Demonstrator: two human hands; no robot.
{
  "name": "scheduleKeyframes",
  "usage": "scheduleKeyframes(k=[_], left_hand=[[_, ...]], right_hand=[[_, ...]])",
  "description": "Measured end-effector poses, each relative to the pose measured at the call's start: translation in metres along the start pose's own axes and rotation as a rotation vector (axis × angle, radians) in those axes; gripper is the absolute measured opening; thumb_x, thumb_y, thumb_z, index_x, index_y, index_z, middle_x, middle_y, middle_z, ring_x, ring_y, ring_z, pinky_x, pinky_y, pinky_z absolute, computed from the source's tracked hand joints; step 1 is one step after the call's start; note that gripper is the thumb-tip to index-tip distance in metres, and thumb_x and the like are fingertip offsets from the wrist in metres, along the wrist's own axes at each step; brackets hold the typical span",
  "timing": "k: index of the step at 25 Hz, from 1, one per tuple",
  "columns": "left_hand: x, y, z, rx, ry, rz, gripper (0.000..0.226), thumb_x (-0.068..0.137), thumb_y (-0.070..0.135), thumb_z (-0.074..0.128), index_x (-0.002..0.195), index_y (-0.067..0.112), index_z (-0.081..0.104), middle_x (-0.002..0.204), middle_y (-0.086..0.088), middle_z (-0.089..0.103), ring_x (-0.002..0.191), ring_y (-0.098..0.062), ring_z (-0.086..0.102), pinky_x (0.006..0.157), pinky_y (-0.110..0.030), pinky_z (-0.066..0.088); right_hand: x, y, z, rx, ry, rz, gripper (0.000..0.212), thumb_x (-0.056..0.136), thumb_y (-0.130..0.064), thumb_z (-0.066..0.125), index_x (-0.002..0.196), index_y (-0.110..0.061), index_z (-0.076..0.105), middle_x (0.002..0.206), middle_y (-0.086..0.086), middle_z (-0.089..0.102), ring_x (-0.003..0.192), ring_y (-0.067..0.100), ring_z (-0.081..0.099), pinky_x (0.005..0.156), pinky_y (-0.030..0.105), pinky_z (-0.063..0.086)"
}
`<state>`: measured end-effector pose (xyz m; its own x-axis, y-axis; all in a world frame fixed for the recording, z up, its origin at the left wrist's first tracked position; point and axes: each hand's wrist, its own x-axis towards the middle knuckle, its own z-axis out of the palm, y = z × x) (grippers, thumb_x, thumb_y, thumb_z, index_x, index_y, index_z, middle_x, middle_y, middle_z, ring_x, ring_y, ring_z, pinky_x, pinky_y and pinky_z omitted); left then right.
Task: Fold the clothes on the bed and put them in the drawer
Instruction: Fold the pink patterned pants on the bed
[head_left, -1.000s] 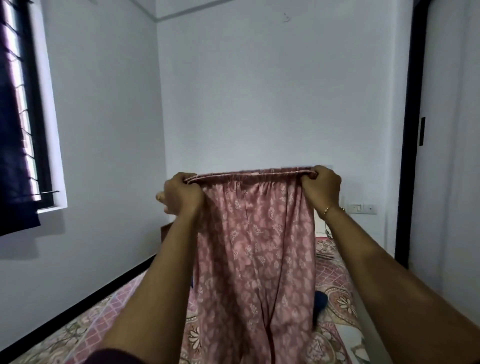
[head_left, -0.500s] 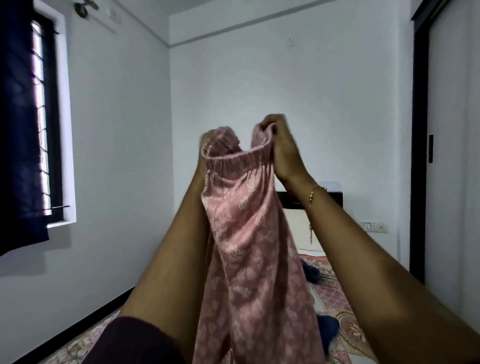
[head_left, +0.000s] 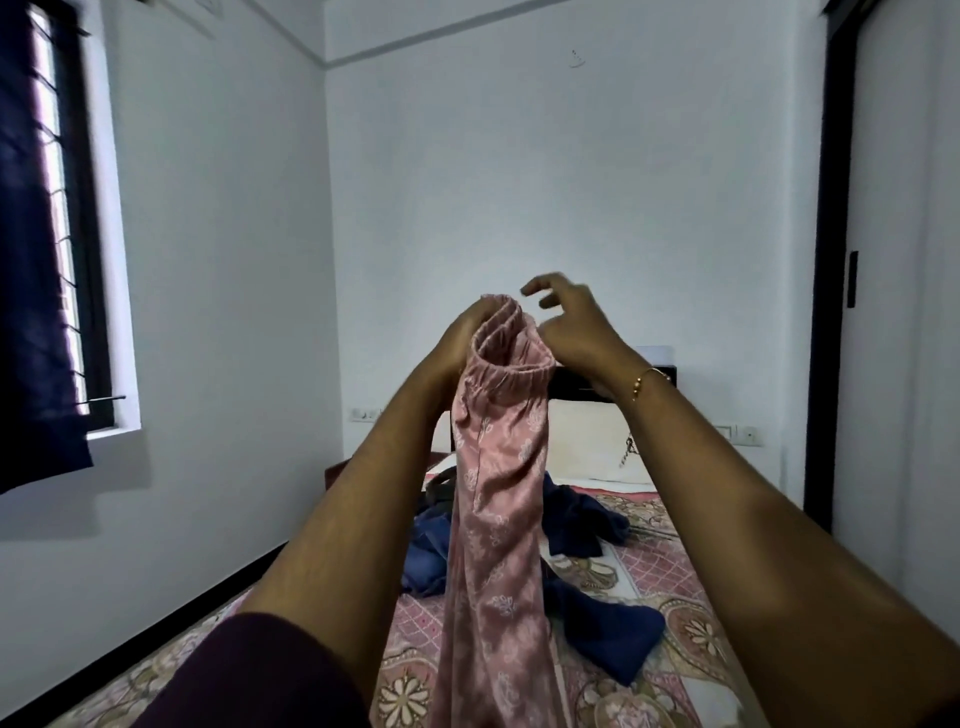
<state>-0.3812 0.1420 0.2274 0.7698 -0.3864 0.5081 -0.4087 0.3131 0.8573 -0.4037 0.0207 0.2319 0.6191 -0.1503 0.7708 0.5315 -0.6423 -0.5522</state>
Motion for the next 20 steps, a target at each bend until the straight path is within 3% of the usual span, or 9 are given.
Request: scheduleKeyframes(k=[2, 3, 5, 7, 9, 11, 14, 17, 20], left_hand=[[0.003, -0.007, -0.007, 0.033, 0.038, 0.032, 0.018, 0.088, 0.019, 0.045, 0.073, 0.010, 0.049, 0.066, -0.004, 0.050, 0.056, -0.012, 0.049, 0.055, -0.021, 0.042], [0.004, -0.008, -0.010, 0.051, 0.058, 0.050, 0.016, 0.084, 0.018, 0.042, 0.074, 0.008, 0.050, 0.068, -0.008, 0.048, 0.058, -0.015, 0.046, 0.052, -0.020, 0.041], [0.009, -0.008, -0.015, 0.095, 0.150, 0.065, 0.017, 0.084, 0.013, 0.037, 0.072, 0.008, 0.048, 0.067, -0.009, 0.045, 0.058, -0.016, 0.042, 0.047, -0.017, 0.037], [0.012, -0.007, -0.019, 0.165, 0.231, 0.085, 0.026, 0.089, 0.010, 0.034, 0.065, 0.013, 0.044, 0.063, -0.006, 0.044, 0.058, -0.015, 0.040, 0.049, -0.020, 0.037], [0.020, -0.012, -0.031, 0.274, 0.296, 0.107, 0.030, 0.091, 0.012, 0.033, 0.065, 0.012, 0.048, 0.068, -0.007, 0.051, 0.064, -0.017, 0.045, 0.059, -0.028, 0.040], [0.025, -0.019, -0.050, 0.423, 0.378, 0.104, 0.030, 0.089, 0.015, 0.035, 0.074, 0.004, 0.057, 0.079, -0.013, 0.060, 0.074, -0.022, 0.052, 0.068, -0.040, 0.045], [0.020, -0.022, -0.062, 0.487, 0.473, 0.154, 0.031, 0.088, 0.011, 0.034, 0.088, -0.004, 0.061, 0.093, -0.015, 0.065, 0.084, -0.022, 0.056, 0.077, -0.039, 0.046], [0.018, -0.021, -0.056, 0.521, 0.504, 0.173, 0.033, 0.092, 0.019, 0.032, 0.095, -0.002, 0.058, 0.094, -0.009, 0.061, 0.088, -0.022, 0.055, 0.074, -0.034, 0.041], [0.008, -0.023, -0.052, 0.553, 0.294, 0.057, 0.039, 0.091, 0.047, 0.049, 0.105, 0.011, 0.053, 0.098, -0.001, 0.060, 0.089, -0.017, 0.058, 0.077, -0.031, 0.046]], right_hand=[[-0.011, -0.003, -0.009, 0.078, 0.095, -0.063, 0.037, 0.078, 0.011, 0.041, 0.073, -0.021, 0.060, 0.095, 0.008, 0.058, 0.072, 0.007, 0.050, 0.063, 0.017, 0.038], [-0.017, -0.006, -0.012, 0.062, 0.010, -0.090, 0.038, 0.077, 0.011, 0.042, 0.063, -0.020, 0.059, 0.081, 0.005, 0.061, 0.065, 0.004, 0.050, 0.062, 0.018, 0.037], [-0.026, -0.012, -0.010, -0.148, -0.315, -0.092, 0.032, 0.080, 0.006, 0.046, 0.058, -0.014, 0.056, 0.059, -0.002, 0.053, 0.051, 0.000, 0.045, 0.057, 0.016, 0.034], [-0.036, -0.014, -0.002, -0.317, -0.599, -0.023, 0.027, 0.086, -0.002, 0.045, 0.060, -0.010, 0.044, 0.058, 0.000, 0.037, 0.050, 0.005, 0.032, 0.054, 0.022, 0.026], [-0.035, -0.009, 0.001, -0.301, -0.657, 0.092, 0.032, 0.090, -0.014, 0.047, 0.059, -0.013, 0.040, 0.065, 0.001, 0.036, 0.060, 0.009, 0.031, 0.060, 0.026, 0.024], [-0.028, 0.001, -0.005, -0.374, -0.576, 0.041, 0.038, 0.087, -0.026, 0.059, 0.051, -0.020, 0.047, 0.061, -0.004, 0.042, 0.063, 0.008, 0.038, 0.067, 0.024, 0.029], [-0.015, 0.016, -0.010, -0.556, -0.293, -0.133, 0.011, 0.081, -0.022, 0.067, 0.083, -0.011, 0.064, 0.086, 0.001, 0.048, 0.096, 0.018, 0.041, 0.087, 0.030, 0.033], [-0.013, 0.028, -0.009, -0.330, -0.069, -0.109, 0.020, 0.079, -0.008, 0.067, 0.097, 0.001, 0.064, 0.101, 0.008, 0.035, 0.091, 0.018, 0.041, 0.079, 0.018, 0.033], [-0.013, 0.039, -0.013, -0.380, 0.025, -0.018, 0.013, 0.085, -0.006, 0.058, 0.098, -0.007, 0.062, 0.098, 0.015, 0.049, 0.090, 0.024, 0.047, 0.067, 0.022, 0.028]])
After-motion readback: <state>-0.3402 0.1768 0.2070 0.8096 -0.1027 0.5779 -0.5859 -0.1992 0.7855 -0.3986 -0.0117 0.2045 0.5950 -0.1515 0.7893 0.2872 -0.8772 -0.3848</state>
